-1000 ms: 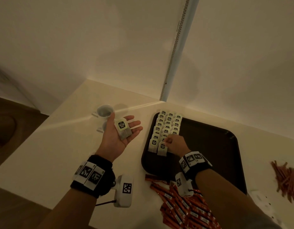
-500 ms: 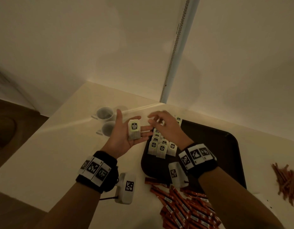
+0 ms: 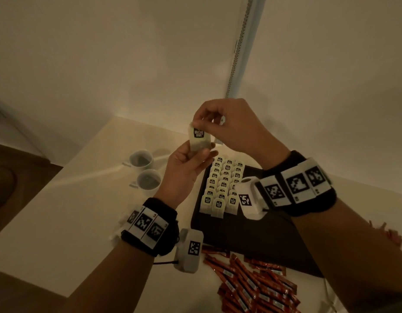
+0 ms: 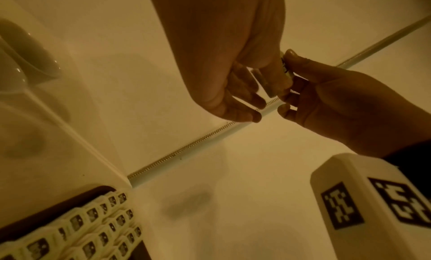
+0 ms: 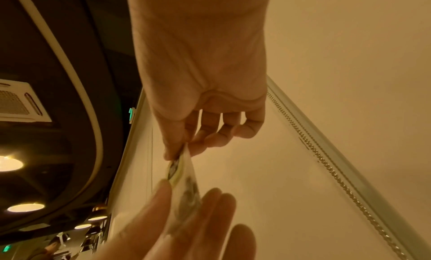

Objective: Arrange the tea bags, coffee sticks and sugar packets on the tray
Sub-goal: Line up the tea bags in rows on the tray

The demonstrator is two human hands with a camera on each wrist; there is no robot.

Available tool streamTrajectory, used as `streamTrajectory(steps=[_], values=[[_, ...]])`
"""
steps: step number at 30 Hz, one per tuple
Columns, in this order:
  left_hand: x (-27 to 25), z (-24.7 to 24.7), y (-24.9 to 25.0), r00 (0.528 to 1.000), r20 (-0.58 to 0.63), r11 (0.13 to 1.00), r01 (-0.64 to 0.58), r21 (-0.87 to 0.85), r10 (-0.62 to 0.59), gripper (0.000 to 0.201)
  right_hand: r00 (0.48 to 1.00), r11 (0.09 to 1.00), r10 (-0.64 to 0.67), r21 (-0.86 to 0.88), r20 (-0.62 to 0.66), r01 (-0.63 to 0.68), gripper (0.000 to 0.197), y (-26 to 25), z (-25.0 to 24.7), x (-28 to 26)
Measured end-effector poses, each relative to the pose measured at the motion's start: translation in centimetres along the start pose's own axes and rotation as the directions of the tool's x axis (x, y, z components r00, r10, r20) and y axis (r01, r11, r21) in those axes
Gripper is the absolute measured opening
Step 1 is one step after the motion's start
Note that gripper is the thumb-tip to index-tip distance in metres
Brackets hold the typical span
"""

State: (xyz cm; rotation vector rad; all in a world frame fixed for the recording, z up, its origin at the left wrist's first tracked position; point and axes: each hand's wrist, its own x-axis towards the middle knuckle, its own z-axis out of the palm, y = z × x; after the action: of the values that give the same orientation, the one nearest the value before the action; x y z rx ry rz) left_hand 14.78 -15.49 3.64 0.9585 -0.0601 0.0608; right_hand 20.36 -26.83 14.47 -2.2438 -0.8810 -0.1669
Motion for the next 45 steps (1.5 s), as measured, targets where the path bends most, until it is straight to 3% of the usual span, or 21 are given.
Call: streamTrajectory(steps=[9,13,21,30,36,39,41,45], values=[[-0.6,1.9,-0.2,0.993,0.073,0.993,0.093,-0.073,-0.087,0.023,1.0,0.987,0.02,-0.157,-0.017,-0.022,0.013,-0.5,-0.9,-0.3],[-0.8,1.9,-0.5,0.994,0.062,0.99,0.094,-0.105,-0.087,0.013,0.999,0.993,0.042,-0.108,-0.026,-0.044,0.011,-0.1,-1.0,-0.8],[-0.7,1.5,-0.8,0.998,-0.039,0.997,0.048,-0.059,-0.05,0.018,0.994,0.989,0.102,0.109,-0.026,-0.099,0.001,0.6,-1.4,-1.8],[-0.9,1.3,-1.5,0.996,-0.084,1.0,0.006,0.012,-0.005,0.012,0.984,0.962,0.18,0.21,-0.003,-0.176,0.003,1.6,-1.0,-2.1],[-2.1,-1.2,-0.9,0.987,-0.121,0.981,0.121,0.149,-0.103,0.042,0.966,0.951,0.259,0.17,0.016,-0.258,0.008,4.7,-0.3,-5.1],[-4.0,-4.6,-0.6,0.979,-0.152,0.917,0.184,0.353,-0.138,0.025,0.912,0.917,0.386,0.049,0.14,-0.395,0.009,8.1,1.2,-8.1],[-5.7,-7.2,-0.6,0.97,-0.196,0.857,0.219,0.467,-0.141,0.019,0.827,0.872,0.481,-0.065,0.289,-0.485,0.013,10.5,2.7,-10.4],[-9.8,-11.4,-1.0,0.919,-0.367,0.811,0.321,0.489,-0.143,0.014,0.662,0.789,0.589,-0.153,0.464,-0.595,0.018,14.7,6.2,-14.0]])
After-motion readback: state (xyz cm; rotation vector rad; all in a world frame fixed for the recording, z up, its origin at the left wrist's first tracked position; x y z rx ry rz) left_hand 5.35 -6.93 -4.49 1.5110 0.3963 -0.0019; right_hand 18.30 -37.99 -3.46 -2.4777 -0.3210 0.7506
